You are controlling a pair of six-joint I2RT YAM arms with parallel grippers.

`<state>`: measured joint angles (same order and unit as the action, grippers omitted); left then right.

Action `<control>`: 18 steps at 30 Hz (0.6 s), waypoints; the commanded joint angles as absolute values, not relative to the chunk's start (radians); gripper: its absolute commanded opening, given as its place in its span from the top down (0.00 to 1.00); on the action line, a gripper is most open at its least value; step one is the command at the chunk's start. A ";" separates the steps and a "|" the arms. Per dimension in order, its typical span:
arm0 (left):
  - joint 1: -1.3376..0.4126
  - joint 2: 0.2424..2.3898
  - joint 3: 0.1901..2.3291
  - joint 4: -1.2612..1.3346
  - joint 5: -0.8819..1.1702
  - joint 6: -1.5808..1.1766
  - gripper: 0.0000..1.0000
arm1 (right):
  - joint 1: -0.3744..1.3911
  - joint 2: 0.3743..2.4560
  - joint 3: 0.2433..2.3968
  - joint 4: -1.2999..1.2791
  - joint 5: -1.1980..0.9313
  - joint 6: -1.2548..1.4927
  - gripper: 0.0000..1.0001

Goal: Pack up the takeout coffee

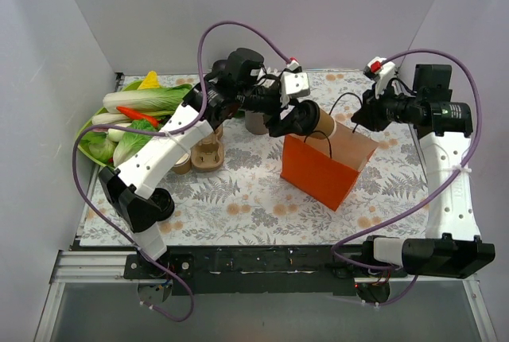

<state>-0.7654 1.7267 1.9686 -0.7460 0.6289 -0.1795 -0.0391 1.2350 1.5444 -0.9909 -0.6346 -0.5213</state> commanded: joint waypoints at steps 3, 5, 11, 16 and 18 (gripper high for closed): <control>-0.796 1.652 1.957 -0.833 0.575 -0.080 1.00 | -0.009 1.262 1.670 -0.989 -0.765 -0.554 0.97; -0.808 1.660 1.968 -0.854 0.569 -0.051 1.00 | 0.030 1.256 1.686 -0.989 -0.767 -0.554 0.99; -0.854 1.664 1.962 -0.907 0.523 0.029 1.00 | 0.146 1.215 1.674 -0.954 -0.721 -0.515 0.99; -0.899 1.663 1.939 -0.897 0.457 0.064 1.00 | 0.179 1.184 1.600 -0.934 -0.687 -0.506 0.99; -0.925 1.663 1.925 -0.885 0.428 0.083 1.00 | 0.179 1.170 1.586 -0.913 -0.681 -0.485 0.99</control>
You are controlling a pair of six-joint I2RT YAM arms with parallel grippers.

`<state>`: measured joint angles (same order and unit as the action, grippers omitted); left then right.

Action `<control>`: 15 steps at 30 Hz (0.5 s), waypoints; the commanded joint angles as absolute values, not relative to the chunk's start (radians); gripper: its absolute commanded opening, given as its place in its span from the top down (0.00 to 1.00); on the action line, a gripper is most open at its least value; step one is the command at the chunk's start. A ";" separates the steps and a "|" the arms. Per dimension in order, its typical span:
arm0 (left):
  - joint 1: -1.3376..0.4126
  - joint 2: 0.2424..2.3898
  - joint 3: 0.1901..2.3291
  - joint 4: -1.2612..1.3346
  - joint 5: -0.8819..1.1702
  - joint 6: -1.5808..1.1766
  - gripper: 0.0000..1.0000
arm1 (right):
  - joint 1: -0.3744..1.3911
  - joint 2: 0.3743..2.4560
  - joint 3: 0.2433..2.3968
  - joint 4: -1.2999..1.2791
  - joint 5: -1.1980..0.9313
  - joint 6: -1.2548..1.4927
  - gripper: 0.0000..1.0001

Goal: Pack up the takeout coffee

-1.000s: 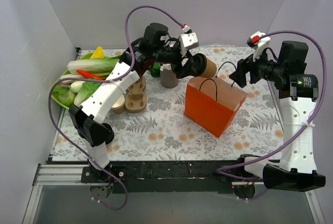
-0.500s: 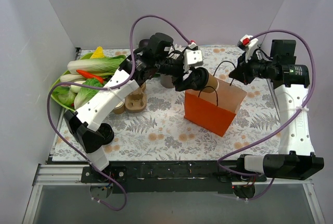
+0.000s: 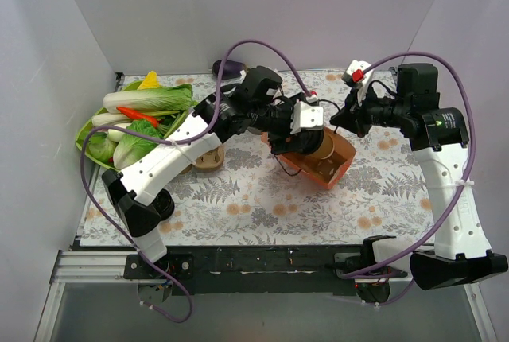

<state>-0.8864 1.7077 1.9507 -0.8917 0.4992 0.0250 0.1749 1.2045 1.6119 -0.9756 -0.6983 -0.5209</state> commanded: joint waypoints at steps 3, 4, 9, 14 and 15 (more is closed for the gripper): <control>-0.948 1.661 1.895 -0.870 0.373 0.106 1.00 | 0.179 1.166 1.580 -0.896 -0.692 -0.468 0.99; -0.951 1.658 1.885 -0.871 0.367 0.116 1.00 | 0.179 1.167 1.580 -0.894 -0.693 -0.465 0.99; -0.957 1.628 1.799 -0.854 0.333 0.202 1.00 | 0.178 1.172 1.586 -0.893 -0.716 -0.475 0.99; -0.960 1.644 1.850 -0.911 0.348 0.259 1.00 | 0.181 1.160 1.563 -0.887 -0.732 -0.495 0.99; -0.960 1.654 1.883 -0.931 0.362 0.265 1.00 | 0.181 1.158 1.554 -0.885 -0.739 -0.500 0.99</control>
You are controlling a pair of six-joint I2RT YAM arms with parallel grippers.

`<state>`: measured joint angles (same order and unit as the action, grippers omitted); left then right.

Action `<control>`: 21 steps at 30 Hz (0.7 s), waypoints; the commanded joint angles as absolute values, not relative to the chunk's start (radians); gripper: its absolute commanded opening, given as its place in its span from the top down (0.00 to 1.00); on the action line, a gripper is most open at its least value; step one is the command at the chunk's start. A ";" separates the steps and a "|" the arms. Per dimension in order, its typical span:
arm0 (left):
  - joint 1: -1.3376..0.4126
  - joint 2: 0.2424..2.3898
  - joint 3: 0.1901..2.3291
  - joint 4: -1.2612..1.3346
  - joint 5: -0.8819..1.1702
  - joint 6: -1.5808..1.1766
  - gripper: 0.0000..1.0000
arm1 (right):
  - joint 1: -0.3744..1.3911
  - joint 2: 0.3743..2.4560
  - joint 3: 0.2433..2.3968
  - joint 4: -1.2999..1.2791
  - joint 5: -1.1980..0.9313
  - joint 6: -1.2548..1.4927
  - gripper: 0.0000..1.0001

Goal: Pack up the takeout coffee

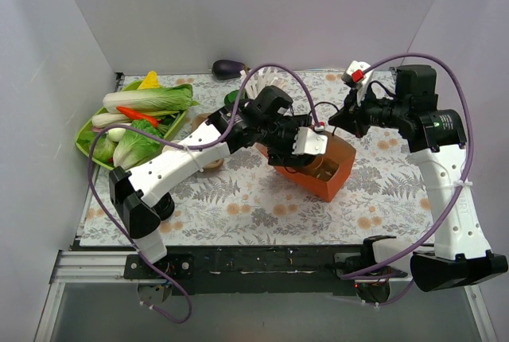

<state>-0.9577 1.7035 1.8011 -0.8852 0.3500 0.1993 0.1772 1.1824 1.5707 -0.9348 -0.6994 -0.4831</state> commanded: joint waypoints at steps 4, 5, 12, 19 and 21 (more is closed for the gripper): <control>-0.962 1.681 1.885 -0.982 0.348 0.316 1.00 | 0.183 1.143 1.529 -0.864 -0.767 -0.503 0.99; -0.963 1.681 1.873 -0.956 0.341 0.324 1.00 | 0.183 1.138 1.526 -0.859 -0.770 -0.511 0.99; -0.963 1.605 1.729 -0.718 0.325 0.319 1.00 | 0.183 1.123 1.491 -0.854 -0.781 -0.511 0.99; -0.963 1.551 1.611 -0.532 0.353 0.304 1.00 | 0.184 1.127 1.494 -0.862 -0.788 -0.512 0.99; -0.963 1.560 1.624 -0.532 0.374 0.290 1.00 | 0.184 1.127 1.494 -0.861 -0.792 -0.512 0.99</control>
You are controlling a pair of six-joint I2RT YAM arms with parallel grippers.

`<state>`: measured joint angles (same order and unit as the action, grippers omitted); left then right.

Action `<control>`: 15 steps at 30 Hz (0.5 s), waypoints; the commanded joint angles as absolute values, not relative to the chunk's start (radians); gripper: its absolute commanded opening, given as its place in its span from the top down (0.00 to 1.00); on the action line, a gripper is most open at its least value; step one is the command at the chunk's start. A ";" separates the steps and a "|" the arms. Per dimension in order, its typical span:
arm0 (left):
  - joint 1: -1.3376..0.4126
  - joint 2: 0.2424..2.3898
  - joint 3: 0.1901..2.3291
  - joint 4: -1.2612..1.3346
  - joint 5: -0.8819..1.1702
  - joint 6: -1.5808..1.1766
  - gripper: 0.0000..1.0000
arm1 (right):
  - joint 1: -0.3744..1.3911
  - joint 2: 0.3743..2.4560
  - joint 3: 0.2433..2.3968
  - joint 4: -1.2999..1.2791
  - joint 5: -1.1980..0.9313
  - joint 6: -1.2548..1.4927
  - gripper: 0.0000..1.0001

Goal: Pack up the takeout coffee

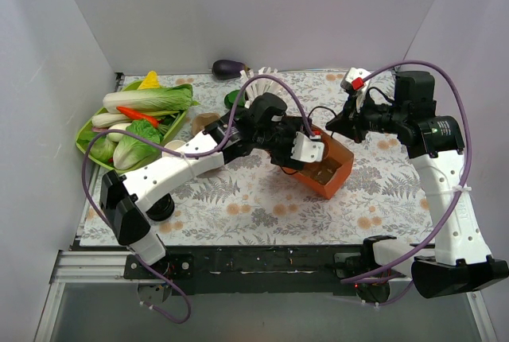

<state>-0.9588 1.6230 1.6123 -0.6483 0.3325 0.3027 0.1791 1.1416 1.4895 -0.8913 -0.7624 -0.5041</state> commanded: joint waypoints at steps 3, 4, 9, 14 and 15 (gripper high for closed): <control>-0.965 1.574 1.608 -0.517 0.364 0.304 1.00 | 0.183 1.127 1.496 -0.859 -0.796 -0.517 0.99; -0.965 1.575 1.603 -0.508 0.357 0.316 1.00 | 0.183 1.126 1.497 -0.864 -0.796 -0.522 0.99; -0.965 1.614 1.646 -0.535 0.365 0.357 1.00 | 0.183 1.123 1.493 -0.876 -0.787 -0.540 0.99; -0.965 1.652 1.649 -0.586 0.338 0.471 1.00 | 0.183 1.121 1.493 -0.880 -0.792 -0.541 0.99; -0.965 1.657 1.648 -0.583 0.336 0.497 1.00 | 0.184 1.121 1.494 -0.879 -0.788 -0.543 0.99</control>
